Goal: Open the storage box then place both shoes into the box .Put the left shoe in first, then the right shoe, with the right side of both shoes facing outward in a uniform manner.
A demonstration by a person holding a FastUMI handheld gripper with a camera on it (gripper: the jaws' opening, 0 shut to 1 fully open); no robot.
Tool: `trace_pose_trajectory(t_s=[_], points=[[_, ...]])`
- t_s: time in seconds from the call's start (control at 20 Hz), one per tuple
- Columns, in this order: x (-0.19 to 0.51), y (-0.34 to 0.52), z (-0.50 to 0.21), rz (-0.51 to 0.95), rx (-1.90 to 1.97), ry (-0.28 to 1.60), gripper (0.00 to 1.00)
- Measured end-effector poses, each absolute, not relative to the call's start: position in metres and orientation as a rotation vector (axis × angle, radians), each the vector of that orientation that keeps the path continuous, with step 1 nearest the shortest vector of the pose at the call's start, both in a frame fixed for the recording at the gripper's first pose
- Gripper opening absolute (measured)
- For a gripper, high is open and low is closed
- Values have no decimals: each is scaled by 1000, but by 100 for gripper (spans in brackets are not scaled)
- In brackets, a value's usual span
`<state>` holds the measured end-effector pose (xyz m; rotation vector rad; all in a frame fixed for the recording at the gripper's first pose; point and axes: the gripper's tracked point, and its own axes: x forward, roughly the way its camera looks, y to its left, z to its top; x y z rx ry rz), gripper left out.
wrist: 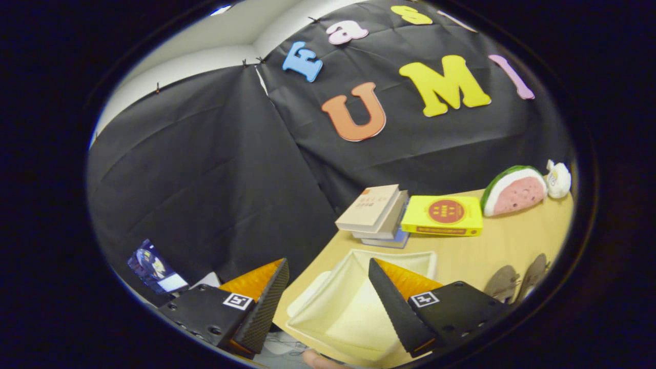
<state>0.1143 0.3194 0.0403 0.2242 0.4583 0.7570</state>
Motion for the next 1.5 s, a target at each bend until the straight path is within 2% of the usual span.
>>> trace_pose_trajectory(t_s=[0.35,1.0,1.25,1.3,1.45,1.5], points=[[149,191,-6,523,125,521,96],[174,60,-136,305,-91,878,95],[180,37,-187,247,-125,1022,87],[182,33,-195,241,-139,1046,80],[185,32,-213,244,-146,1114,68],[186,33,-217,256,-152,1130,61]])
